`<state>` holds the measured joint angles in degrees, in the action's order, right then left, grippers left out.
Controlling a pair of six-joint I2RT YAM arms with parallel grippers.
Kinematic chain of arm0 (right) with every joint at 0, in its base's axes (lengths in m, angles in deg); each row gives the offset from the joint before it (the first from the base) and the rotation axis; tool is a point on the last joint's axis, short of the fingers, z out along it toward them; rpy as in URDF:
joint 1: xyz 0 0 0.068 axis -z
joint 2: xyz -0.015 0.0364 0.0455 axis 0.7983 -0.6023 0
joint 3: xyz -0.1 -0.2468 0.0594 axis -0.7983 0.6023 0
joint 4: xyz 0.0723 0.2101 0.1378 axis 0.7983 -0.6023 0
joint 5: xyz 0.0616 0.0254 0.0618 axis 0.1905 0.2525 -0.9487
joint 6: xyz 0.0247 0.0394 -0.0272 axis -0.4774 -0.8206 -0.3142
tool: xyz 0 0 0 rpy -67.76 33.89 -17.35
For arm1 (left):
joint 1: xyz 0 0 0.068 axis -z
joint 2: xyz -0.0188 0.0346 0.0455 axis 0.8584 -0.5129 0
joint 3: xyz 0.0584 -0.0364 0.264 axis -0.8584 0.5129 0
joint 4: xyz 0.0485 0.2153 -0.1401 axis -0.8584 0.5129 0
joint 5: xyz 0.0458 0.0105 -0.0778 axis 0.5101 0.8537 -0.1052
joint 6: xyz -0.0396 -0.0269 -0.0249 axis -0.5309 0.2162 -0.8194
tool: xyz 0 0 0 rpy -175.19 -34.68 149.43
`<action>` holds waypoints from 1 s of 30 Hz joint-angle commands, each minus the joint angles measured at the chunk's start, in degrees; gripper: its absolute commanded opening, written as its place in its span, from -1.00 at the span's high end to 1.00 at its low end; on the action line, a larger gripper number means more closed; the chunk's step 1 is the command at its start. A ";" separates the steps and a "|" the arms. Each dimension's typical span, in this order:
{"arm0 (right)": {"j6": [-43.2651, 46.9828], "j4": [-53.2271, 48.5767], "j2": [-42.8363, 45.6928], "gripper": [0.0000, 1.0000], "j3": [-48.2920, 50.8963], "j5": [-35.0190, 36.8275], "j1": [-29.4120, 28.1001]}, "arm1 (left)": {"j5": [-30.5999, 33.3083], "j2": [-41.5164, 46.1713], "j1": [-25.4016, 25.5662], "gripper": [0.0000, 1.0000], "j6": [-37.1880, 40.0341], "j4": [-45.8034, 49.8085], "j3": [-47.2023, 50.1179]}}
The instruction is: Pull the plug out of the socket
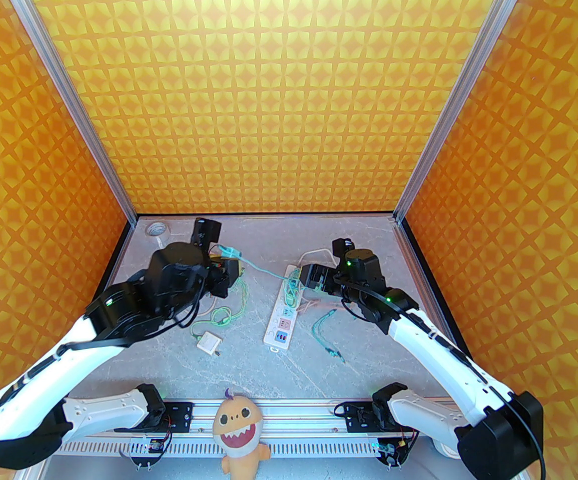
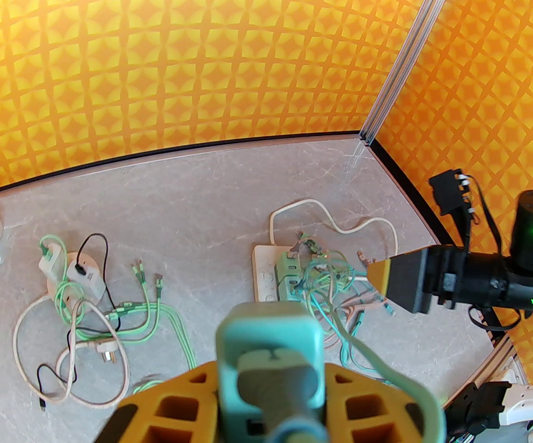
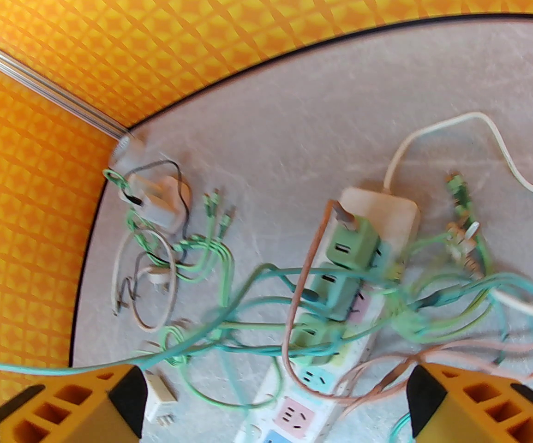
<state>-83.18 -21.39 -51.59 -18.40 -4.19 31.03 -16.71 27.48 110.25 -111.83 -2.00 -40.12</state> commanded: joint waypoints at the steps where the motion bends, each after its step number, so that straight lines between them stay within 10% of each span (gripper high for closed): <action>1: 2.46 -1.57 -0.62 -0.97 1.50 1.38 0.31 | -0.99 1.14 1.22 0.79 -2.01 -0.94 3.07; 19: -0.09 -19.26 11.49 -0.97 -5.20 25.37 11.53 | -6.45 -19.57 16.02 0.80 -5.17 -22.50 6.08; 30: 0.37 -23.44 17.75 -0.97 -10.79 30.10 15.34 | -13.14 -48.49 17.53 0.80 -1.50 -24.23 -15.82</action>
<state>-82.66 -42.29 -34.08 -28.26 23.55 46.01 -27.14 -17.65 127.02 -115.41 -25.06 -50.83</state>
